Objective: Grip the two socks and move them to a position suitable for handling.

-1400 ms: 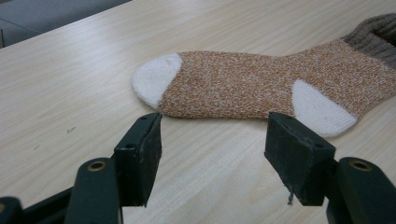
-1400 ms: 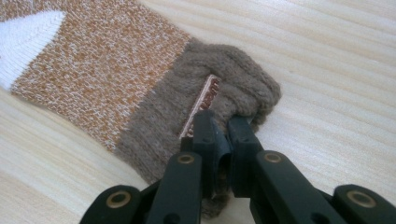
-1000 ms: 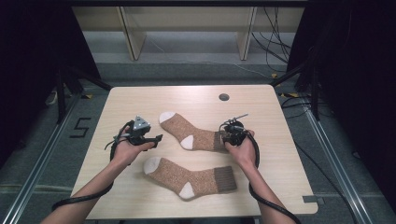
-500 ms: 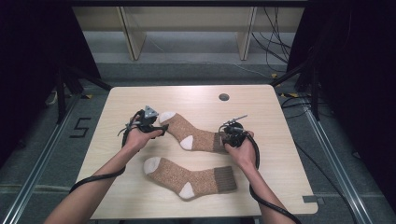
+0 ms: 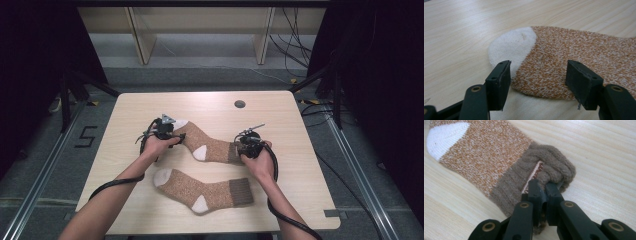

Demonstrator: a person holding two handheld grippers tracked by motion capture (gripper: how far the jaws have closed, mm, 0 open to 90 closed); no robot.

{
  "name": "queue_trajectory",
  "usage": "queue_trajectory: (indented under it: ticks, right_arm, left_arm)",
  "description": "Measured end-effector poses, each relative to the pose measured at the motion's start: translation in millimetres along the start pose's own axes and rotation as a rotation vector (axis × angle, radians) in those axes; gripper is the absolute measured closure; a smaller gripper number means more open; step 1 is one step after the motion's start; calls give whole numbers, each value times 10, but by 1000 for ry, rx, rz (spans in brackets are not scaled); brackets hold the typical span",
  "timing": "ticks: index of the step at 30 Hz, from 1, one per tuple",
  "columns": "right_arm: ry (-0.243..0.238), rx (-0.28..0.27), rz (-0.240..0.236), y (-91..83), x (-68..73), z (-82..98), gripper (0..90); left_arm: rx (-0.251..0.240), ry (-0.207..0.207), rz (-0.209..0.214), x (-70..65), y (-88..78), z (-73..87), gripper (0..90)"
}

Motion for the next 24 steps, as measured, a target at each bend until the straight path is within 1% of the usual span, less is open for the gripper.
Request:
queue_trajectory:
  ticks: [1,2,3,4,5,6,7,8,9,10,12,13,15,16,17,18,19,21,22,23,24]
  right_arm:
    - [0,0,0,0,0,0,859]
    - [0,0,0,1,1,-1,859]
    - [-7,-3,0,1,2,-1,860]
    - [2,6,3,-6,9,2,859]
    - [-1,4,1,-3,6,2,859]
    - [-2,4,1,-2,6,3,859]
    - [-10,-4,0,8,-3,4,859]
    - [-6,3,-4,6,-2,9,859]
    - [-6,3,-4,6,-2,9,859]
    - [-13,-1,-6,6,-8,12,859]
    - [-16,-1,-5,4,-10,12,859]
    - [-18,-1,-4,1,-10,13,859]
    - [5,4,-3,-5,5,17,859]
    - [6,0,-3,-3,2,18,859]
    - [0,-3,-2,0,-4,20,859]
    - [0,-7,-3,1,-10,21,858]
    - [0,-7,-3,1,-10,21,858]
    - [4,-8,-6,-3,-12,24,858]
    - [3,-6,-7,-5,-15,27,858]
    - [-3,-18,-10,4,-23,25,857]
    - [16,-7,-7,-8,-10,30,857]
  left_arm:
    - [0,-2,-2,-1,8,-2,360]
    - [-11,-29,-2,-16,32,-4,358]
    - [3,-18,0,-7,31,0,357]
    - [13,-21,-1,-5,40,2,361]
    - [19,-18,1,-2,46,3,366]
    - [19,-18,1,-2,46,3,374]
    - [30,-29,4,-8,54,-2,388]
    - [32,-29,8,-13,60,-6,404]
    - [32,-29,8,-13,60,-6,429]
    - [45,-16,20,-23,61,-16,461]
    - [46,-8,24,-37,63,-21,523]
    - [50,-4,25,-56,62,-29,523]
    - [57,8,30,-82,62,-37,598]
    - [63,6,34,-101,63,-46,669]
    - [63,6,34,-101,63,-46,694]
    - [67,2,38,-109,63,-50,713]
    - [66,1,38,-115,65,-51,713]
    - [64,6,33,-126,58,-53,742]
    - [62,1,33,-129,48,-52,747]
    - [70,-7,40,-123,36,-52,750]
    - [64,-18,36,-119,27,-51,752]
Point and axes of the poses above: each handheld gripper's, and its own axes: y roughly forward along the jaws, z roughly out of its underside, x roughly to its left, the point moved 4 cm from there along y, roughly forward along the jaws, and after that the axes turned 14 degrees about -x, right-handed, at the moved point
